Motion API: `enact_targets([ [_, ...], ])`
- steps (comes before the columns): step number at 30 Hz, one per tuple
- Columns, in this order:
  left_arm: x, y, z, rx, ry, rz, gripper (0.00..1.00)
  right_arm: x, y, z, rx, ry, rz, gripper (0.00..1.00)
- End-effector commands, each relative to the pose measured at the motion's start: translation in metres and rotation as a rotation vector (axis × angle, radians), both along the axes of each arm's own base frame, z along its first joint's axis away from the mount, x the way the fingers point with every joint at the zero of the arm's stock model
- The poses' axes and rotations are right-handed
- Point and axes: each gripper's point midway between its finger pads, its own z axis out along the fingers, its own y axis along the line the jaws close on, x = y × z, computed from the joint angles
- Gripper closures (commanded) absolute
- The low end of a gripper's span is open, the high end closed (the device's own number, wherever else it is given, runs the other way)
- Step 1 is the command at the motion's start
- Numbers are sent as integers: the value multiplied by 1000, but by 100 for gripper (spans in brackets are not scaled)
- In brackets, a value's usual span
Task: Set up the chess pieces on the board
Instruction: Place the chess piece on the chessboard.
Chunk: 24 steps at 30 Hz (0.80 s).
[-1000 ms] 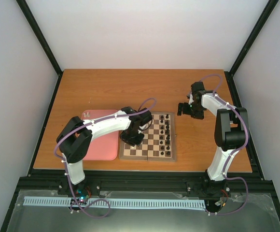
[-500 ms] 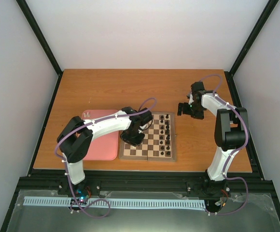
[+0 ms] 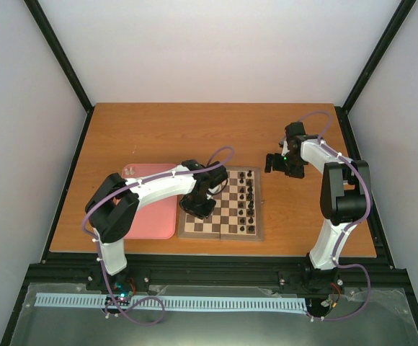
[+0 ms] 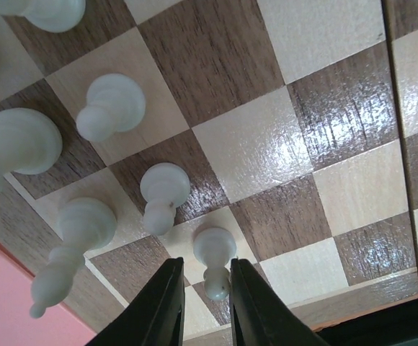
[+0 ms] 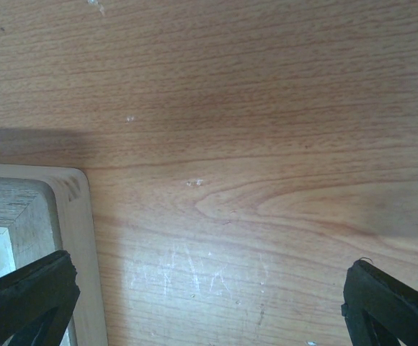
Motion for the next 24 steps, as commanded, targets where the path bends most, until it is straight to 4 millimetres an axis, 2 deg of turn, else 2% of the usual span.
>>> enact_targets([
  [1,-4,1,2,6,3,-12,81,3,-2,7,8,-29,-2,0],
  [13,-3,2,5,9,-1,-18,80,5,-2,8,8,-32,-2,0],
  [20,2,-4,21,-14,-27,-34,63,5,-1,8,12,-34,-2,0],
  [24,4,-5,30,-23,-36,-32,61,4,-1,8,13,-34,-1,0],
])
